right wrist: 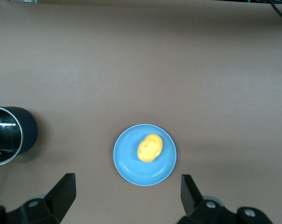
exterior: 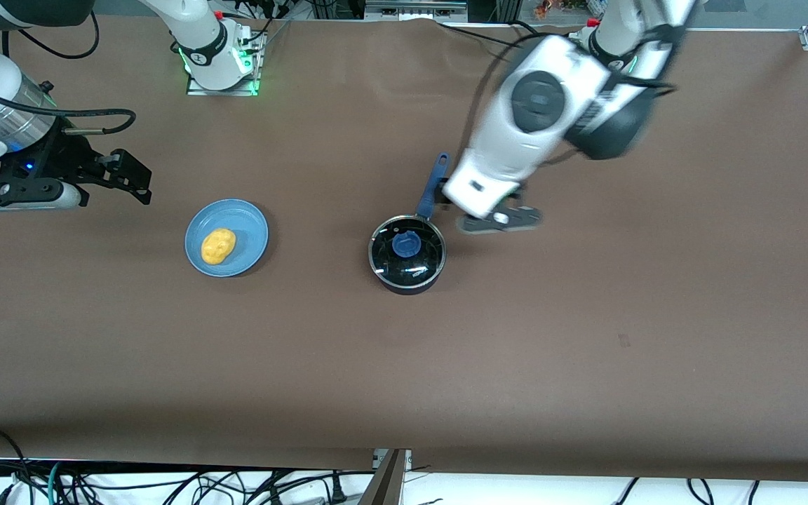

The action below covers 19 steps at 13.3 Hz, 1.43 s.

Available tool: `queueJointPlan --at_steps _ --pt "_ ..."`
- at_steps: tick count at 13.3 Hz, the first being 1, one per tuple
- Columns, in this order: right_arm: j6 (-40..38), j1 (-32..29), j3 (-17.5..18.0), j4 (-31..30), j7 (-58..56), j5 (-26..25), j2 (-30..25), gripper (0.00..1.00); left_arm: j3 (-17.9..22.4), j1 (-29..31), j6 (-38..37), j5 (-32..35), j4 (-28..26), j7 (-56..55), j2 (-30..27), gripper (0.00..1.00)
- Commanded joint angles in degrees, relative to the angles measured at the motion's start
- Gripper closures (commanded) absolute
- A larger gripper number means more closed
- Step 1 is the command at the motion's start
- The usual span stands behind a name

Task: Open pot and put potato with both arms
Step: 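Reach the left gripper over the pot and grasp the blue lid knob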

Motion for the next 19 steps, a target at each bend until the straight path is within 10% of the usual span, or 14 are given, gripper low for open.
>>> queueJointPlan --at_steps 1,7,19 --pt "-0.05 -0.22 0.14 0.49 0.61 0.45 0.18 0.01 1.04 -4.68 3.89 -0.31 5.07 -6.24 6.12 0.0" --pt "0.39 -0.14 0.14 0.49 0.53 0.54 0.18 0.01 1.39 -9.35 15.07 10.48 4.9 -6.15 14.47 0.0" --pt "0.65 -1.98 0.05 0.93 -0.18 0.8 1.58 0.01 1.57 -8.38 20.96 11.21 4.72 -0.53 17.91 0.0"
